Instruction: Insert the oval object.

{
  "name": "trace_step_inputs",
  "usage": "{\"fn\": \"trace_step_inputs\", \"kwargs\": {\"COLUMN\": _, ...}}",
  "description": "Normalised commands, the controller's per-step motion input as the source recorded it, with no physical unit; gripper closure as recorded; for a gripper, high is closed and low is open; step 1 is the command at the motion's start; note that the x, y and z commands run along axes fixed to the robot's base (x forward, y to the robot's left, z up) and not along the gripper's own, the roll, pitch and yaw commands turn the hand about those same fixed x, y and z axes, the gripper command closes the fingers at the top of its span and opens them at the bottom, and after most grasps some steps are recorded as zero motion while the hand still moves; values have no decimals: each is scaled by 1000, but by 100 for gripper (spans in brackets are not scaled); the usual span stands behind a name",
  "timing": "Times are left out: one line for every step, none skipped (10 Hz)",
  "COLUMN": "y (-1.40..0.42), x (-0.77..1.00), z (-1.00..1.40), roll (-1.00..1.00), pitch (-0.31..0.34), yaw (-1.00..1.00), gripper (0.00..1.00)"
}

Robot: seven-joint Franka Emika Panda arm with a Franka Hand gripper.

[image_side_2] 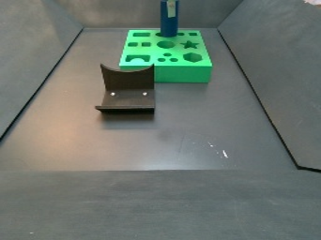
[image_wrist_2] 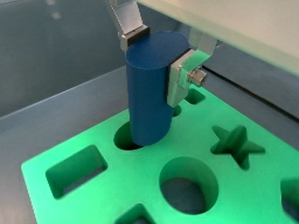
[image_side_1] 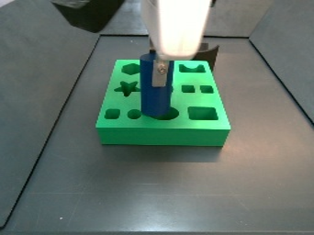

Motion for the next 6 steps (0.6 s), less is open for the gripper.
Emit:
{"fn": "trace_step_inputs", "kwargs": {"y": 0, "x": 0, "z": -517, "roll": 100, "pitch": 0, "yaw": -994, "gripper": 100}}
{"fn": "trace_step_inputs", "kwargs": {"y": 0, "x": 160, "z": -437, "roll": 83, "pitch": 0, "yaw": -880, "gripper": 100}}
{"fn": "trace_step_inputs", "kwargs": {"y": -186, "x": 480, "z": -209, "roll": 53, "pitch": 20, "yaw": -531, "gripper": 100}}
{"fn": "trace_step_inputs", "kwargs": {"y": -34, "x": 280, "z": -26, "roll": 164, "pitch": 26, "yaw": -243, "gripper": 100}}
{"fn": "trace_step_inputs", "kwargs": {"y": -34, "x": 60, "z": -351, "roll": 304, "pitch": -11, "yaw": 0, "gripper": 100}}
{"fn": "trace_step_inputs", "kwargs": {"y": -163, "x": 300, "z": -280, "roll": 437, "pitch": 3, "yaw": 214, "gripper": 100}}
